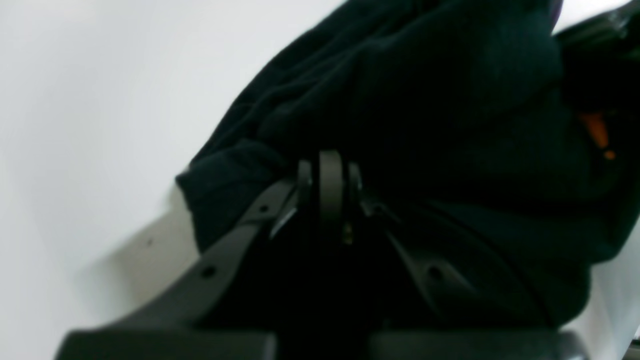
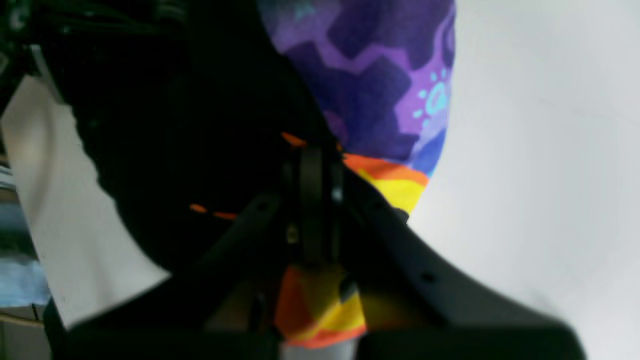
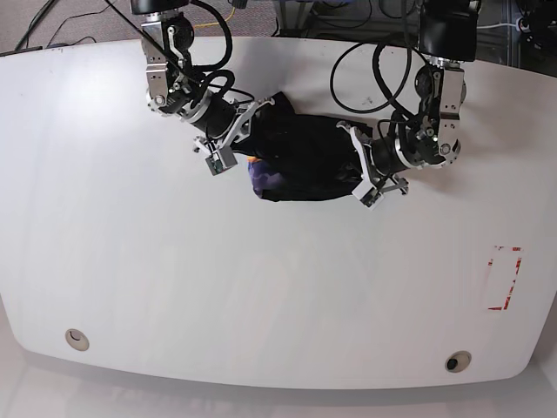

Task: Layout the t-shirt on the table in an organized manner, then fold the t-shirt properly
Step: 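Grasp the folded bundle with both grippers and lift it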

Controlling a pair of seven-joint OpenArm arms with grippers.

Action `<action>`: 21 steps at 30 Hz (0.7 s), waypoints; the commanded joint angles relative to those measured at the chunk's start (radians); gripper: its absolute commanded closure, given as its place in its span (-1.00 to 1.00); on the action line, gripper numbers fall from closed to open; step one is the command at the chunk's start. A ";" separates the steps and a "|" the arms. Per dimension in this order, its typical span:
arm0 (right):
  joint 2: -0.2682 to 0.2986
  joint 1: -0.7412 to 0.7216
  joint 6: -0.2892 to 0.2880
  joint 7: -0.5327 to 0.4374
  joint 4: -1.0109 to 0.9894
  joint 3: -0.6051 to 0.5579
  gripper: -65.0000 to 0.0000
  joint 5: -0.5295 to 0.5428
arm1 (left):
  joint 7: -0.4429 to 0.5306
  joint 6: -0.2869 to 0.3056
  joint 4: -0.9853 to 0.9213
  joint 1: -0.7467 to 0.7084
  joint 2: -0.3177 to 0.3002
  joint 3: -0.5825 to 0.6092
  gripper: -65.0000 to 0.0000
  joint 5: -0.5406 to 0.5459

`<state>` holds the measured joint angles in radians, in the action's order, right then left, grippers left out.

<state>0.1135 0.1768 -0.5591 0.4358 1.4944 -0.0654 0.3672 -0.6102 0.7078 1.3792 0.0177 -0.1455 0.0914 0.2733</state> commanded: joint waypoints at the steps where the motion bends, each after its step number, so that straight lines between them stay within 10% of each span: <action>1: 0.004 -0.007 0.018 0.053 -0.005 -0.007 0.98 -0.041 | -0.072 -0.010 -0.016 0.009 0.001 0.008 1.00 -0.081; 21: -0.021 -0.075 0.026 0.406 0.446 0.060 0.98 -0.043 | -0.245 -0.010 0.371 0.032 0.001 0.001 1.00 -0.082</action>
<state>0.1017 0.1280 -0.5251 0.8425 1.9186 -0.0025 0.3115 -0.8600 0.6971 1.7088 0.0292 -0.1452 0.0937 0.1795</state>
